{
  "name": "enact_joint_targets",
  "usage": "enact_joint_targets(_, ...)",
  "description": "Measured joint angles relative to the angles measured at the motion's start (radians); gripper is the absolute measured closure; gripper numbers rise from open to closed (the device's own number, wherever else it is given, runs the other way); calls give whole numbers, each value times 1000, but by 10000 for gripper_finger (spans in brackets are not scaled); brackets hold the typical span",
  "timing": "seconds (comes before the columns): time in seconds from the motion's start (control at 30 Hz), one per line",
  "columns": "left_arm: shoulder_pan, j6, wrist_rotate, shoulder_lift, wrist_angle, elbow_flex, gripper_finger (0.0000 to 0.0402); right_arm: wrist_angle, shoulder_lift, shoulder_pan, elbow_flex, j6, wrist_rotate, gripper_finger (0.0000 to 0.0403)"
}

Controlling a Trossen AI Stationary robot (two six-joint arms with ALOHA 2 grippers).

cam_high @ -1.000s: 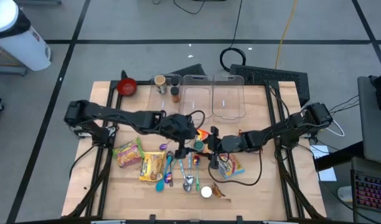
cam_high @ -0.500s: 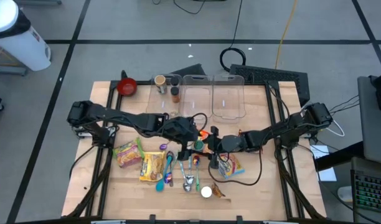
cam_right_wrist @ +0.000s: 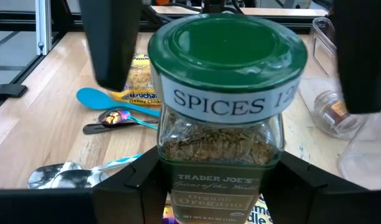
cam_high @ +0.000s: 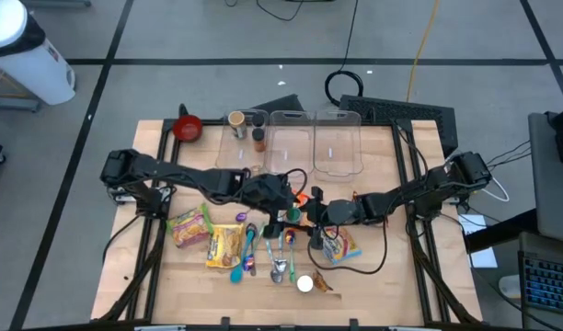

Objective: Pick & Place Food Item
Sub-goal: Put the green seasoning bottle into the left transparent bin

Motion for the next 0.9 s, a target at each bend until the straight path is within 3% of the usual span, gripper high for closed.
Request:
enact_joint_targets(0.3,-6,0,-14,3,-4,0,192,0,0,0,0,0,-1,207)
enact_joint_targets(0.6,-10,1,-29,15,0,0,181,-7,2,0,-1,-1,-3,203)
enact_joint_targets(0.9,-29,26,-68,-78,-29,-1,191,13,-1,0,1,-4,-3,154)
